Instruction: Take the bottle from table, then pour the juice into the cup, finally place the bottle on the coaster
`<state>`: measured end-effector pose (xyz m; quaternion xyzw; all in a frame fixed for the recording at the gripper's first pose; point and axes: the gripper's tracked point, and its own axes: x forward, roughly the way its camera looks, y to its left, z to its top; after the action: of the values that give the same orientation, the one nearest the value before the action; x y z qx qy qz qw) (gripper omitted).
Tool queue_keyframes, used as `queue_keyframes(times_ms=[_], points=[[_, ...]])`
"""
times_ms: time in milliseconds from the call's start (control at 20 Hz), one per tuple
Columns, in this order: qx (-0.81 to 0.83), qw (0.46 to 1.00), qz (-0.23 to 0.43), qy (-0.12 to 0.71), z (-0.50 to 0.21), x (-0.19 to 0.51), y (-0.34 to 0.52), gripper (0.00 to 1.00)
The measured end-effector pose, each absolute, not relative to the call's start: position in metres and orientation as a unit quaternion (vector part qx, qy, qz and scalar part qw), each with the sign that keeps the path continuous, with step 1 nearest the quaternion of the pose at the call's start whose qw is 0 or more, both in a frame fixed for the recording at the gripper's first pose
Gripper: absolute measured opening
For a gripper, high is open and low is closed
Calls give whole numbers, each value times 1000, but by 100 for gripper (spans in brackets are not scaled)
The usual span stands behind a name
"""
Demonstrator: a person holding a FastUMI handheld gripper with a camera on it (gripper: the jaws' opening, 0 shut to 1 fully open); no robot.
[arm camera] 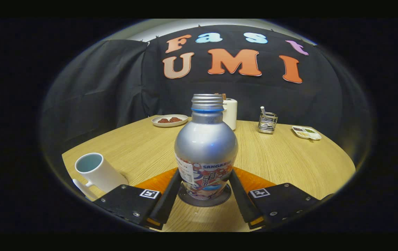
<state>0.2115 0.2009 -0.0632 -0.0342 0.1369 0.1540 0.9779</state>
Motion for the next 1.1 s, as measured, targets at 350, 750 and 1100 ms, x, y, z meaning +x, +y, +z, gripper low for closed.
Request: queue_keyframes(times_ms=[350,750,1100], points=[[-31,975,155,158,-85,208,200,82],[-30,975,164,147,-72,191,198,97],[-9,980,159,121,-37,157,169,98]])
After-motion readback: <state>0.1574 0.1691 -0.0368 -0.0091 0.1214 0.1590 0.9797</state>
